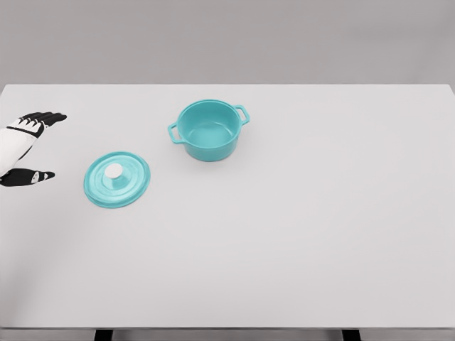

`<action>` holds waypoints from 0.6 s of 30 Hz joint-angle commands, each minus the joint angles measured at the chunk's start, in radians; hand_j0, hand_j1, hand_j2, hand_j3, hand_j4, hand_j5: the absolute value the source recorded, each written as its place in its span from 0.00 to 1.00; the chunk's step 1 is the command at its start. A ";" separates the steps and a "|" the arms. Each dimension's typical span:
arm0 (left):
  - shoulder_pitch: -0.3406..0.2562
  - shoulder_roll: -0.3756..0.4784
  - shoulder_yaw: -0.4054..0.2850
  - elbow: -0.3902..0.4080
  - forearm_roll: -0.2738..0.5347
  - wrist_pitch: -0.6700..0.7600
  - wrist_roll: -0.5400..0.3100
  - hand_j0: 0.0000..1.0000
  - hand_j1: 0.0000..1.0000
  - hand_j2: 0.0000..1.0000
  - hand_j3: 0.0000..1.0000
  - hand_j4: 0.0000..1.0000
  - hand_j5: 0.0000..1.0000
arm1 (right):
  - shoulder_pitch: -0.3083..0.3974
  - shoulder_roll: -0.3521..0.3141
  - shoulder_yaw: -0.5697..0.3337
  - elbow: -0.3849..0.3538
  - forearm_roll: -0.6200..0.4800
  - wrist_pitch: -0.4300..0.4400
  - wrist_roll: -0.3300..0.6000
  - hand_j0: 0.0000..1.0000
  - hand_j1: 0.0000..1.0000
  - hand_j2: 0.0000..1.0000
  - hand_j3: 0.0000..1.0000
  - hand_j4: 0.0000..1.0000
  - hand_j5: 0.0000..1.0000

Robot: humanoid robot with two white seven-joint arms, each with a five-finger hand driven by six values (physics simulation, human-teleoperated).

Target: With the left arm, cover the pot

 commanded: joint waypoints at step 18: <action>-0.008 0.175 -0.042 -0.143 0.013 0.001 -0.055 0.89 0.89 0.89 0.89 0.89 0.89 | 0.000 0.000 0.000 -0.001 0.000 0.000 0.000 1.00 1.00 1.00 1.00 1.00 1.00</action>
